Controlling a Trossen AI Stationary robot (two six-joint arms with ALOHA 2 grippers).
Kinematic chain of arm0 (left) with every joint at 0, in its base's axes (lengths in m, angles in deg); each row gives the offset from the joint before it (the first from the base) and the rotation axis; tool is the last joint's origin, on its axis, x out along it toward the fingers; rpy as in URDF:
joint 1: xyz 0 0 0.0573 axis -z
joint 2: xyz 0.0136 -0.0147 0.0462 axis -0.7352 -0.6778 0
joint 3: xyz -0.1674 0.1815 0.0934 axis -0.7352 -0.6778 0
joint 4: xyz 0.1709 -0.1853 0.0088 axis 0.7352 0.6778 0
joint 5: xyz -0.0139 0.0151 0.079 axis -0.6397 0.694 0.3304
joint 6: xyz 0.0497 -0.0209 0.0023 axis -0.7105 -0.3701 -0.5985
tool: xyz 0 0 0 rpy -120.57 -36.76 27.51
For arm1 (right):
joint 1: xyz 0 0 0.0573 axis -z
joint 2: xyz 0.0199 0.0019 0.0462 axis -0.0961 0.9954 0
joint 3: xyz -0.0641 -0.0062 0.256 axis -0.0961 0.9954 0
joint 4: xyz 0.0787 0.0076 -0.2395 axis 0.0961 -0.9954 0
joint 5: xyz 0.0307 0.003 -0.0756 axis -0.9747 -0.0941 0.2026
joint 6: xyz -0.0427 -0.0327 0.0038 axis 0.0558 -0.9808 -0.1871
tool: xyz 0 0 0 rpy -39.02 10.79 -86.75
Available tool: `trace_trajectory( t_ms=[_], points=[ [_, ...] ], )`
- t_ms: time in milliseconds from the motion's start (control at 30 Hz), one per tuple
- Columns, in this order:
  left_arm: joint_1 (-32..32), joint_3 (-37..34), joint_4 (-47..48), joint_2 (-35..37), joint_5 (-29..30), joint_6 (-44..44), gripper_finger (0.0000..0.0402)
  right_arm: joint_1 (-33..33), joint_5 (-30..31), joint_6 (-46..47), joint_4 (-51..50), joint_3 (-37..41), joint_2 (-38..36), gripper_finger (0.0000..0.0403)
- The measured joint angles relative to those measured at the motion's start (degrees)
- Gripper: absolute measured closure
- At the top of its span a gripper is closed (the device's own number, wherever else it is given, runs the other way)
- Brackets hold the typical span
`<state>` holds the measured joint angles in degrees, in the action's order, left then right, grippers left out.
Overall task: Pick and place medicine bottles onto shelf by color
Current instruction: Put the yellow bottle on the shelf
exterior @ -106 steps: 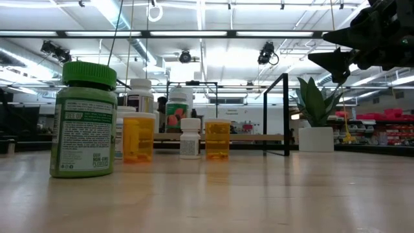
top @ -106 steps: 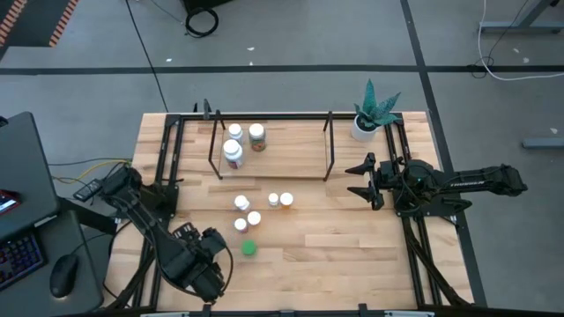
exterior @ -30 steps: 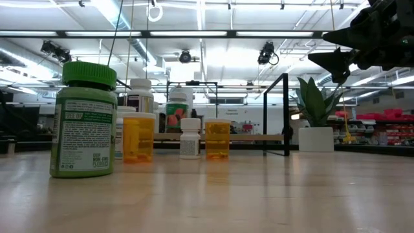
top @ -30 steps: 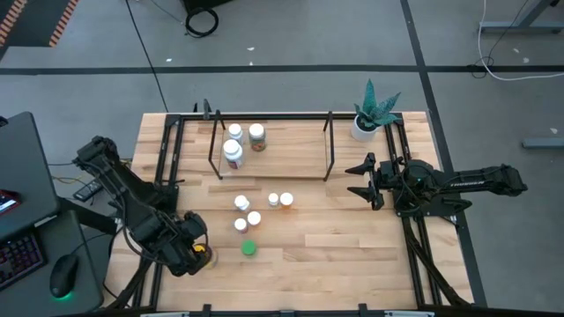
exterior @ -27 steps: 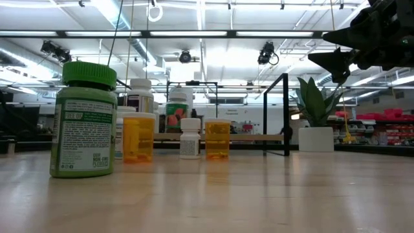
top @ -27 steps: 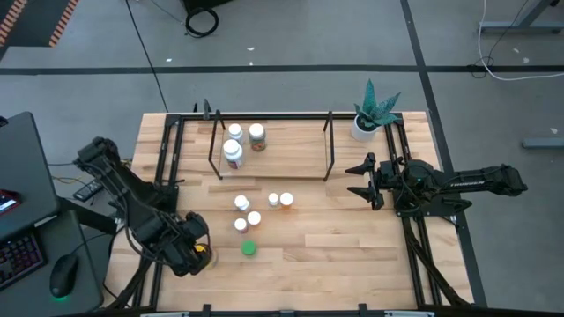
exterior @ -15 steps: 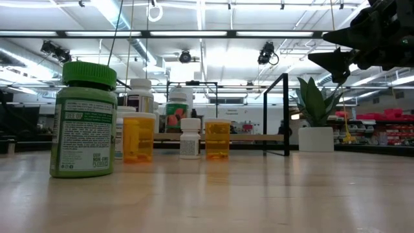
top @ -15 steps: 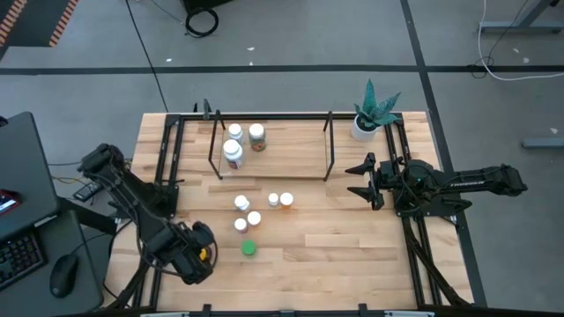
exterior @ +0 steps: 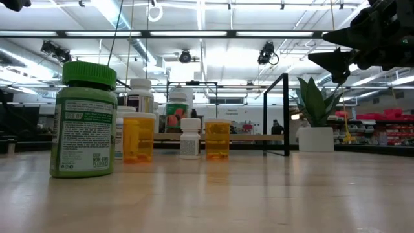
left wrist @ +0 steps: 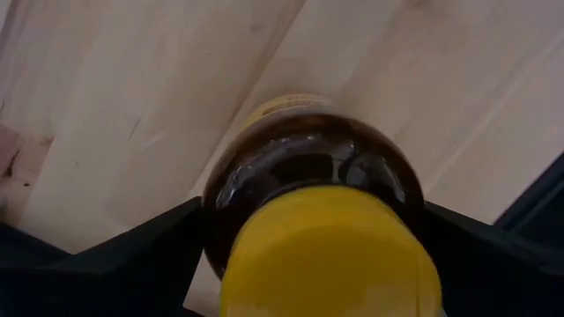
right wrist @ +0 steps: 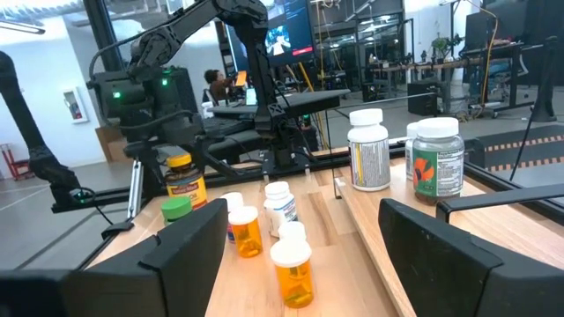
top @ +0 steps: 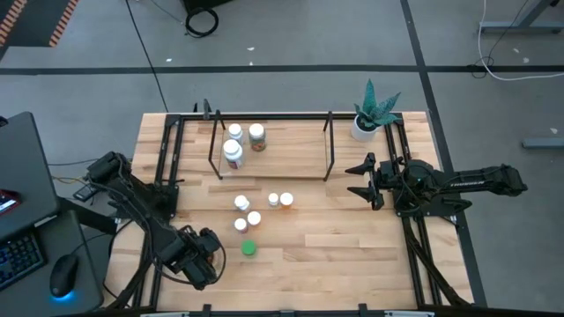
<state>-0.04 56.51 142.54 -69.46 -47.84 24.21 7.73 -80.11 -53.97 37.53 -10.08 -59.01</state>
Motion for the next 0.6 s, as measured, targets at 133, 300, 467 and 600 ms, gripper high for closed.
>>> trace_trajectory(
  t_ms=[133,300,467,600],
  points=[
    [-0.5,0.0,-0.1,-1.7,-0.1,-1.7,0.0017,0.0,0.0,0.0,0.0,0.0,0.0,0.0100],
    [-1.9,0.0,-0.1,-3.6,-0.8,-4.8,0.0020,0.0,0.0,0.0,0.0,0.0,0.0,0.0100],
    [-3.1,0.2,0.1,-4.2,-1.5,-8.1,0.0052,0.0,0.0,0.0,0.0,0.0,0.0,0.0100],
    [-4.0,0.2,0.1,-4.2,-1.5,-9.4,0.0072,0.0,0.0,0.0,0.0,0.0,0.0,0.0100]
  ],
)
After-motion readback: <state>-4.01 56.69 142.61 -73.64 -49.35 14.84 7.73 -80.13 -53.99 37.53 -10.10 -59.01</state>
